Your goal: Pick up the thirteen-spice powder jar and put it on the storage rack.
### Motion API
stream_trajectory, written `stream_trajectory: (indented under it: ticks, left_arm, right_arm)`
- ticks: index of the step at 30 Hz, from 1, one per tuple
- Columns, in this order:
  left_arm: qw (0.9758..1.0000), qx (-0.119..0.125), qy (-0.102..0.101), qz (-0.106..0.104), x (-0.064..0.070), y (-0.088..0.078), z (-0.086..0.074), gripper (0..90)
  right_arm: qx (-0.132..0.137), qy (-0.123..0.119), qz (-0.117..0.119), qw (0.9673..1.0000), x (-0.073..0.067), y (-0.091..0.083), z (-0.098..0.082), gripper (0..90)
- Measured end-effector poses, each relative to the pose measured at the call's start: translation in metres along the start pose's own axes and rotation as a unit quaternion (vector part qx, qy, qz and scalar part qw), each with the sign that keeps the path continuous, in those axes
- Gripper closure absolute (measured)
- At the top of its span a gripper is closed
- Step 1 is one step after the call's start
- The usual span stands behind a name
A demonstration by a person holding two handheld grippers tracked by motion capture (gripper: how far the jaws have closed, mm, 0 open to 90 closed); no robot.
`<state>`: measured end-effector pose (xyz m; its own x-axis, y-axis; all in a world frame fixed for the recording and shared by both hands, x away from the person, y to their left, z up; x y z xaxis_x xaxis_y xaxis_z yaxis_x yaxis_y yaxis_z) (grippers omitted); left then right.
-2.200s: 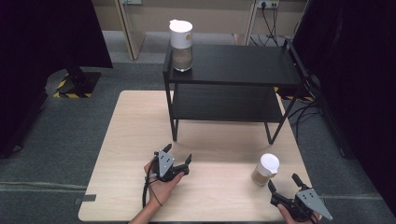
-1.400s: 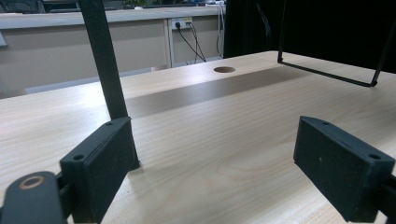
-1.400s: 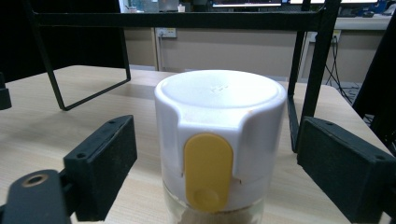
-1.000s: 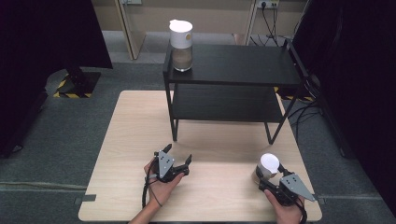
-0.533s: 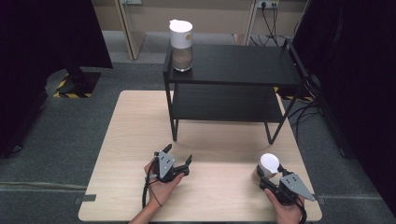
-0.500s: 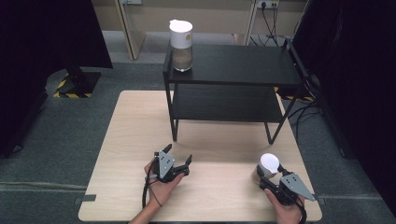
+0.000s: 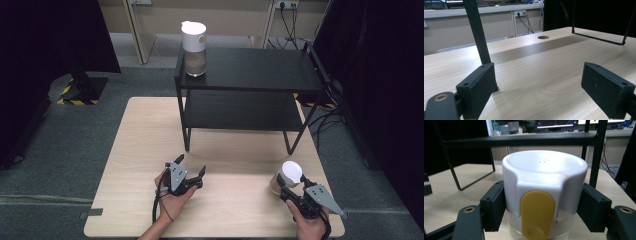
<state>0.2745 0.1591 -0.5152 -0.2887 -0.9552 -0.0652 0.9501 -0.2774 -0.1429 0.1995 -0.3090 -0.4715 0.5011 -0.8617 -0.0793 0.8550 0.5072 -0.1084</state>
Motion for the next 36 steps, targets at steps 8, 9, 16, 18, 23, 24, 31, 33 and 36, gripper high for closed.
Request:
stream_trajectory:
  ticks: [8, 9, 16, 18, 23, 24, 31, 33, 36]
  left_arm:
    - [1.0, 0.0, 0.0, 0.002, 0.0, 0.0, 0.0, 12.1]
    - [1.0, 0.0, 0.0, 0.002, 0.0, 0.0, 0.0, 12.1]
    - [1.0, 0.0, 0.0, 0.001, 0.0, 0.0, 0.0, 12.1]
    - [1.0, 0.0, -0.001, 0.001, 0.0, 0.0, 0.0, 12.0]
    - [1.0, 0.0, 0.002, 0.002, 0.001, 0.0, 0.0, 12.0]
    - [1.0, 0.0, 0.003, 0.002, 0.001, 0.0, 0.0, 12.0]
    - [1.0, 0.0, 0.005, 0.002, 0.001, 0.0, 0.0, 12.0]
    - [1.0, 0.0, 0.004, 0.002, 0.001, 0.0, 0.0, 12.0]
    - [1.0, 0.0, 0.004, 0.002, 0.001, 0.0, 0.0, 12.0]
  right_arm:
    - [0.033, -0.004, 0.008, 0.9994, -0.003, 0.002, 0.016, 30.9]
    - [0.036, -0.004, 0.009, 0.9993, -0.003, 0.002, 0.018, 30.9]
    - [0.061, -0.002, 0.012, 0.9981, -0.004, 0.005, 0.031, 30.9]
    - [0.066, -0.002, 0.011, 0.9978, -0.004, 0.006, 0.035, 30.9]
    - [0.076, -0.003, 0.012, 0.997, -0.004, 0.01, 0.042, 30.9]
    - [0.078, -0.002, 0.013, 0.9969, -0.004, 0.01, 0.044, 30.9]
    - [0.092, -0.006, 0.01, 0.9957, -0.003, 0.012, 0.056, 30.9]
    - [0.095, -0.007, 0.009, 0.9954, -0.003, 0.013, 0.059, 30.9]
    - [0.101, -0.007, 0.008, 0.9949, -0.002, 0.014, 0.064, 30.9]
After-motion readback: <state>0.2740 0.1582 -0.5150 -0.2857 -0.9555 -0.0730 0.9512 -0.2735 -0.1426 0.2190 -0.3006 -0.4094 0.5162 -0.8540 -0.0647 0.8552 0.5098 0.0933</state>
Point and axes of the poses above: each handheld gripper's, and its own axes: y roughly forward along the jaws, z roughly out of its top, x roughly to its right, the point moved 4 cm from there along y, roughly forward along the jaws, and after that the axes turned 11 degrees about z, right-handed, at the moved point
